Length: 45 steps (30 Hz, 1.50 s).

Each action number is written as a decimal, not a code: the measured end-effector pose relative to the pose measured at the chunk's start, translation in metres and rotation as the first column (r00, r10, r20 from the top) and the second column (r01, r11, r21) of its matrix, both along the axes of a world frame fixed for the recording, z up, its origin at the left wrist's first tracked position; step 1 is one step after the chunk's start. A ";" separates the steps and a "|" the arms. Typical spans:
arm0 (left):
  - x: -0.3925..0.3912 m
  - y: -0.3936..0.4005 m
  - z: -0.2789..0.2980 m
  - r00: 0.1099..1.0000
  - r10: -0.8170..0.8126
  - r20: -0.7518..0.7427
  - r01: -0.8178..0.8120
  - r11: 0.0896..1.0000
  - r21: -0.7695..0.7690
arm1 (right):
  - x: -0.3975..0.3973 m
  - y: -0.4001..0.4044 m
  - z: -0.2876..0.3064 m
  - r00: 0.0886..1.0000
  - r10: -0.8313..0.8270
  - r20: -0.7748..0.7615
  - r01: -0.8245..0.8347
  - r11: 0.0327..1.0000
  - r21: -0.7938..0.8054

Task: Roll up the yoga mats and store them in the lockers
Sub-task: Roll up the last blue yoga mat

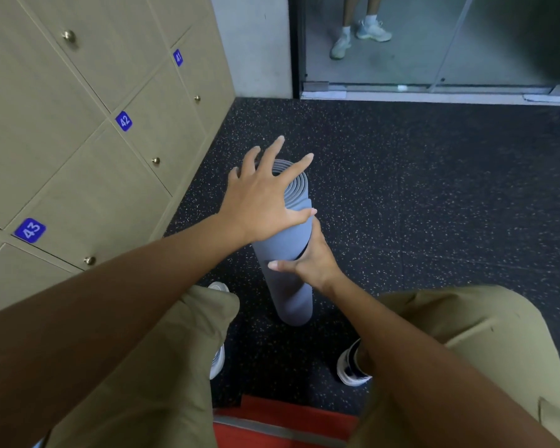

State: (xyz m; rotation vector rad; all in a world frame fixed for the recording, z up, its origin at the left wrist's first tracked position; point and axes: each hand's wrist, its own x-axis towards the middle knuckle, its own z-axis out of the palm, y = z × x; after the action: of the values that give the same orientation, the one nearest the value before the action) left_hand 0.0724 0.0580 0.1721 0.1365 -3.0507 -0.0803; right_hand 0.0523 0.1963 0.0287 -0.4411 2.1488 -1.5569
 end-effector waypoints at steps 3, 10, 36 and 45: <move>0.000 0.004 0.001 0.999 0.052 0.005 -0.053 0.997 0.050 | -0.001 -0.002 0.009 0.999 -0.010 -0.052 0.007 0.998 -0.060; 0.006 -0.001 0.007 0.984 0.053 0.168 -0.061 0.997 0.044 | 0.002 0.000 0.013 0.997 0.057 -0.052 -0.059 0.998 -0.038; 0.180 -0.205 0.083 0.789 0.613 -0.030 -0.604 0.784 0.146 | 0.011 -0.094 0.058 0.866 0.486 -0.117 -0.442 0.854 0.275; 0.226 -0.280 0.041 0.765 0.641 0.062 -0.640 0.745 0.189 | 0.040 -0.170 0.056 0.879 0.462 -0.118 -0.427 0.872 0.239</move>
State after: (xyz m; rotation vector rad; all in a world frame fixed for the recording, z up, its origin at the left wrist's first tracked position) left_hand 0.2987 -0.2222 0.2131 1.1824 -2.7861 -0.3333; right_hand 0.0923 0.0263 0.0848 -0.9547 2.1041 -1.0586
